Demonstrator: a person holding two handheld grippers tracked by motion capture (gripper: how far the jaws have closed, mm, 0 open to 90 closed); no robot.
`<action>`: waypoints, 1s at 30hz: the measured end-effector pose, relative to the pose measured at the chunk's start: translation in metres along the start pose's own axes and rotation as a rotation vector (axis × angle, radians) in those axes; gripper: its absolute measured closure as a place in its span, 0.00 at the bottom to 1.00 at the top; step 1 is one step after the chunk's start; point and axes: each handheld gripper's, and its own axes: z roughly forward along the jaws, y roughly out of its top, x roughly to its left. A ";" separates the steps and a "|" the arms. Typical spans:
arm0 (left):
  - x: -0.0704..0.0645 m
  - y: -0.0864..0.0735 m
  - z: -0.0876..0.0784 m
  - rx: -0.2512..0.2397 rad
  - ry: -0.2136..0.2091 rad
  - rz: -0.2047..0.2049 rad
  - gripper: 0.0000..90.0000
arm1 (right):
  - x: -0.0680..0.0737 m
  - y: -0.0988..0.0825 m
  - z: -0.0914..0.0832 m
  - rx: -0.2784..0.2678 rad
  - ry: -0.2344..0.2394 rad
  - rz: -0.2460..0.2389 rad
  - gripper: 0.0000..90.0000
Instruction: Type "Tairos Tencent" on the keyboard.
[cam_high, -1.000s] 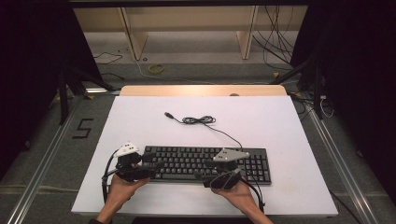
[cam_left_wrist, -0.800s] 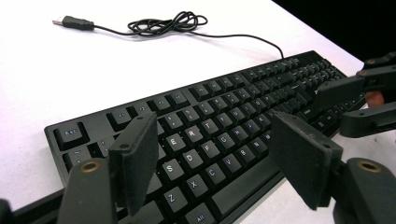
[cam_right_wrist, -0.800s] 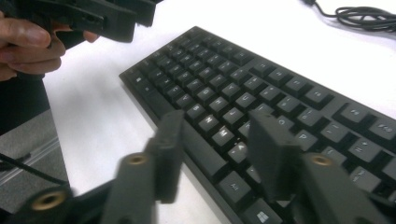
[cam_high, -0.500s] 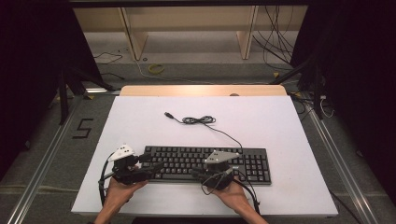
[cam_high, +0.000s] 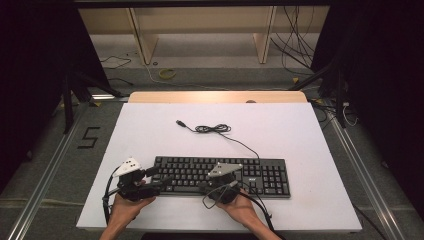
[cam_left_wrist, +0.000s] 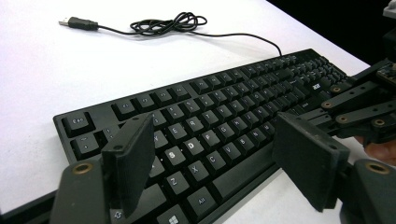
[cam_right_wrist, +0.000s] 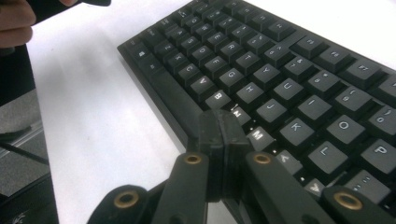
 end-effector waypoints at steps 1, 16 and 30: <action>0.000 0.000 0.000 0.001 0.001 0.000 0.32 | 0.000 0.000 0.001 0.002 -0.002 0.001 1.00; -0.001 -0.002 0.000 0.009 0.004 0.005 0.32 | 0.003 -0.003 0.010 0.022 -0.028 -0.023 1.00; 0.002 -0.003 0.000 0.006 0.018 0.000 0.33 | 0.000 0.000 0.001 -0.020 -0.008 0.024 0.91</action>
